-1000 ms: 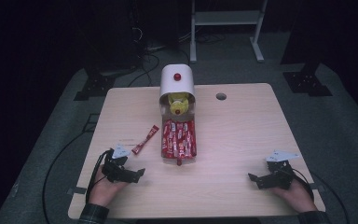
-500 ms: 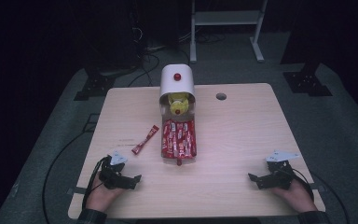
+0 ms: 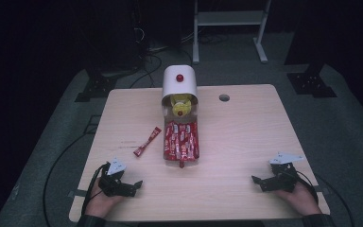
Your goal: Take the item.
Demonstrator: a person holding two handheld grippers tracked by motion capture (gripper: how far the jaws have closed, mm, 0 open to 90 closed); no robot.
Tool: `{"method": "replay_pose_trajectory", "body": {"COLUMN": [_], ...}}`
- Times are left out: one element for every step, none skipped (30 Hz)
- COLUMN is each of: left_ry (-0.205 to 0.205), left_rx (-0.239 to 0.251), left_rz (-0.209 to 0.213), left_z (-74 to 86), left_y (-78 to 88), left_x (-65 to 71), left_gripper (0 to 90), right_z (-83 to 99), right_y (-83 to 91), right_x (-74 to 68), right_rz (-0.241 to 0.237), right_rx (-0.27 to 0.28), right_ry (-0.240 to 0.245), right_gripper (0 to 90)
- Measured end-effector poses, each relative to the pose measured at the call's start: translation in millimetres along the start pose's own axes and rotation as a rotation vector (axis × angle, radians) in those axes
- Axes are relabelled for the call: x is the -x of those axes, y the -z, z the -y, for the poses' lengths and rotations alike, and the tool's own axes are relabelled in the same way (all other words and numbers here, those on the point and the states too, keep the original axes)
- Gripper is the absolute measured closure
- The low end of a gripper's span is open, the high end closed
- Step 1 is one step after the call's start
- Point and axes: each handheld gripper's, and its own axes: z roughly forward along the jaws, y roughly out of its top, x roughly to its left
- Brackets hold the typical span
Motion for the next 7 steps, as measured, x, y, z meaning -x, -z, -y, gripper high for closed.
{"method": "replay_pose_trajectory", "body": {"left_ry": [0.002, 0.000, 0.000, 0.000, 0.000, 0.000, 0.000], "left_rx": [0.003, 0.004, 0.004, 0.004, 0.004, 0.004, 0.004], "left_rz": [0.001, 0.002, 0.002, 0.002, 0.002, 0.002, 0.002], "left_z": [0.4, 0.6, 0.6, 0.6, 0.6, 0.6, 0.6], "left_y": [0.1, 0.2, 0.3, 0.3, 0.3, 0.3, 0.3], "left_x": [0.3, 0.3, 0.3, 0.3, 0.3, 0.3, 0.4], "left_gripper": [0.0, 0.0, 0.0, 0.0, 0.0, 0.0, 0.0], "right_z": [0.0, 0.0, 0.0, 0.0, 0.0, 0.0, 0.0], "right_y": [0.0, 0.0, 0.0, 0.0, 0.0, 0.0, 0.0], "right_x": [0.0, 0.0, -0.1, -0.1, -0.1, -0.1, 0.0], "right_rz": [0.000, 0.000, 0.000, 0.000, 0.000, 0.001, 0.001], "right_rx": [0.000, 0.000, 0.000, 0.000, 0.000, 0.000, 0.000], "right_ry": [0.000, 0.000, -0.001, -0.001, -0.002, -0.001, 0.000], "right_gripper": [0.3, 0.3, 0.3, 0.3, 0.3, 0.3, 0.3]}}
